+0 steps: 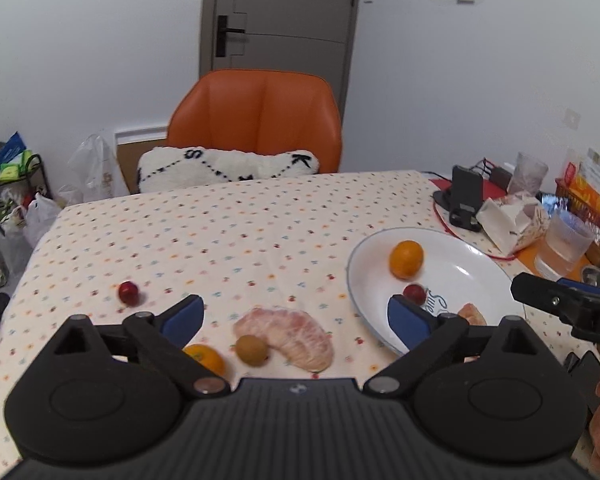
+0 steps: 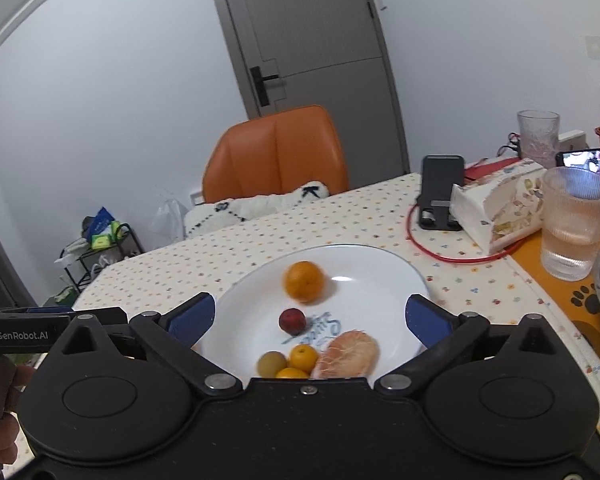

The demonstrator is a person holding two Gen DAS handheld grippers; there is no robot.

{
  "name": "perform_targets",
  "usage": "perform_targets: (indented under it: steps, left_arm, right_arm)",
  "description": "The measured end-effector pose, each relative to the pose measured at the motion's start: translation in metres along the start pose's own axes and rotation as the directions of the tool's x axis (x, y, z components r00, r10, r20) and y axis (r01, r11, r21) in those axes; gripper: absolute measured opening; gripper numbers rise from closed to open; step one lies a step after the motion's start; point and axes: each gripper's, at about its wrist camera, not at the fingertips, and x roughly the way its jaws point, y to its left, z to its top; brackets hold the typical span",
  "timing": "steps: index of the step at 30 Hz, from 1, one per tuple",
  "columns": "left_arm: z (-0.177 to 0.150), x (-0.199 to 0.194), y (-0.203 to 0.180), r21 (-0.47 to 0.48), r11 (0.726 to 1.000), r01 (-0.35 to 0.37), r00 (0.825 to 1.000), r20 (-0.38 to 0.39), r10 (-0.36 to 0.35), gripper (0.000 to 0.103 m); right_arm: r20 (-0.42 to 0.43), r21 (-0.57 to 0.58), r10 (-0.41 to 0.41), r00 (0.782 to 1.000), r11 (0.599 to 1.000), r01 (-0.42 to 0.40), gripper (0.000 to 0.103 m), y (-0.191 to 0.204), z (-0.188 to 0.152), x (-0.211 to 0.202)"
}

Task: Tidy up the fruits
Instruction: 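Withdraw both open tools from the bowl toward the remaining fruit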

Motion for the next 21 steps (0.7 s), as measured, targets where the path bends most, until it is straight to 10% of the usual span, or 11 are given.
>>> perform_targets:
  steps: [21]
  left_arm:
    - [-0.015, -0.056, 0.059, -0.019, 0.997, -0.073, 0.996, 0.048, 0.074, 0.099]
  right_arm:
    - [-0.063, -0.074, 0.123, 0.99, 0.989, -0.128, 0.103, 0.056, -0.007, 0.003]
